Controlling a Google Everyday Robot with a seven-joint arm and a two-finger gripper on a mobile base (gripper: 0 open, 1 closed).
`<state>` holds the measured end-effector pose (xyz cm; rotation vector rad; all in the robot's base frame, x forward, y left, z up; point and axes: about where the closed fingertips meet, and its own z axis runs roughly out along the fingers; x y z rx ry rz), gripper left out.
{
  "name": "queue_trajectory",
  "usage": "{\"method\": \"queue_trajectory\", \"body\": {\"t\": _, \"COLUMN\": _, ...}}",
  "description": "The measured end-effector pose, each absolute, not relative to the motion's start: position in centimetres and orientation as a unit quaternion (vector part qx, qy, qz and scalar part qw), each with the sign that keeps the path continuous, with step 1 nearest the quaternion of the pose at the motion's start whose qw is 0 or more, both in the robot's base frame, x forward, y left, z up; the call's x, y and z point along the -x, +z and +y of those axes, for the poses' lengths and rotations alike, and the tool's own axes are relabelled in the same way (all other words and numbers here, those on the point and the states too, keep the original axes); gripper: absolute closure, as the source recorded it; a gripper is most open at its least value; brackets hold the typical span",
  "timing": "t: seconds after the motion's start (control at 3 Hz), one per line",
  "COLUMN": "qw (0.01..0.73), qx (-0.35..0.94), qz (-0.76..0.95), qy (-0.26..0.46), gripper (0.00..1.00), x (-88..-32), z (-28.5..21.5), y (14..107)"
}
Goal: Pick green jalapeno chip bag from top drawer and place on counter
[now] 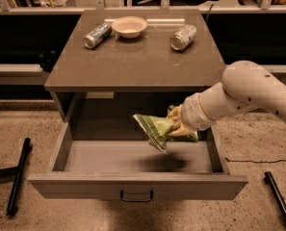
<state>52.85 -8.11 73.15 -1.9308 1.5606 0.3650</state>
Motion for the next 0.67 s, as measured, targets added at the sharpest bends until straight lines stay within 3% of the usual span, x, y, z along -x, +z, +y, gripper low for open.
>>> {"method": "queue_trajectory", "body": {"t": 0.67, "qw": 0.341, "qx": 0.728, "qz": 0.583, "qy": 0.121, "gripper": 1.00, "x": -53.7, "z": -9.6, "y": 78.0}}
